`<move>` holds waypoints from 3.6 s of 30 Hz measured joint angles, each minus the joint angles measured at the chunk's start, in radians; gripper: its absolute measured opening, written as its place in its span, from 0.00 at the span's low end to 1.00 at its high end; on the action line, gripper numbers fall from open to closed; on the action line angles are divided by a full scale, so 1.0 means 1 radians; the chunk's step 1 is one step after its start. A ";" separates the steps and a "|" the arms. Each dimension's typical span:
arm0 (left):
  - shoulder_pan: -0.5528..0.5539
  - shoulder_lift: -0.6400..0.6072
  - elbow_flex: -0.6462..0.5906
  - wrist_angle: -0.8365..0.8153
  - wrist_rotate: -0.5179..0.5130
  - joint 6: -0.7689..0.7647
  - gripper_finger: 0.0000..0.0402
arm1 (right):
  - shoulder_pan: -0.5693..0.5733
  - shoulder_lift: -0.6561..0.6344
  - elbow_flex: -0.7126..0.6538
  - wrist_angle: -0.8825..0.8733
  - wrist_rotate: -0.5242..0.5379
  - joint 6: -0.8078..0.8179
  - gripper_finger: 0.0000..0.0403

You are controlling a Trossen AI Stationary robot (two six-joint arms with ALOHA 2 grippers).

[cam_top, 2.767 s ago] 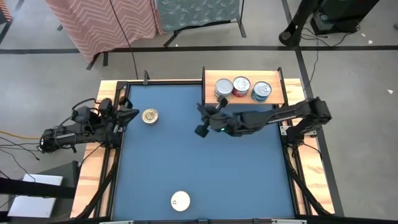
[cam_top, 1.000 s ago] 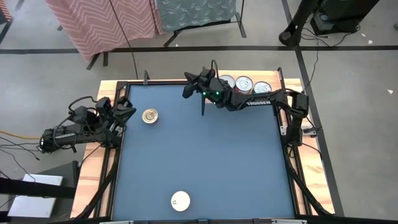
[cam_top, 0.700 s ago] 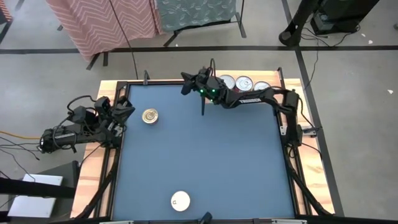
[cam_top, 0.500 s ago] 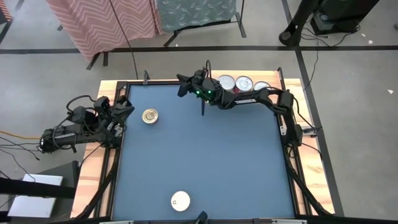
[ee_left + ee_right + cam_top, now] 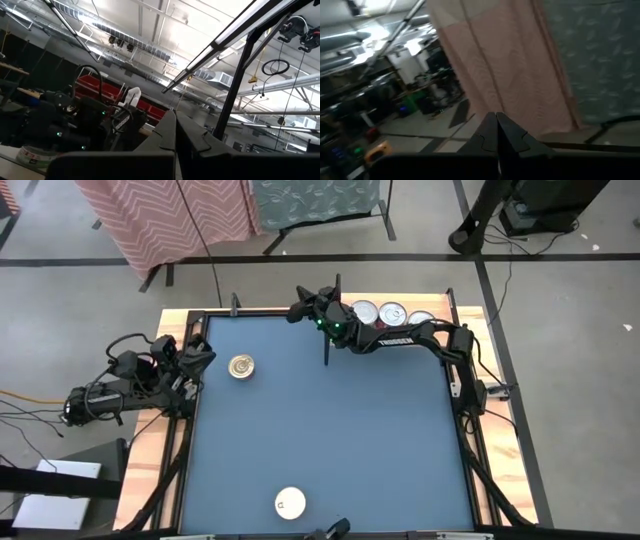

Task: Stack canned seafood by type on shelf
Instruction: Adjust the stacked tuna cans on the shelf

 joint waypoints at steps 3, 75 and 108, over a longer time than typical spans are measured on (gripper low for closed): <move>0.000 0.000 0.000 0.000 0.009 0.001 0.01 | 0.004 0.000 0.000 -0.004 0.050 -0.002 0.00; 0.000 0.000 0.000 0.000 0.022 0.010 0.01 | 0.127 0.000 -0.001 -0.010 0.997 -0.497 0.00; 0.000 0.000 0.002 0.045 0.047 0.010 0.01 | 0.149 0.000 -0.001 0.230 0.996 -0.988 0.00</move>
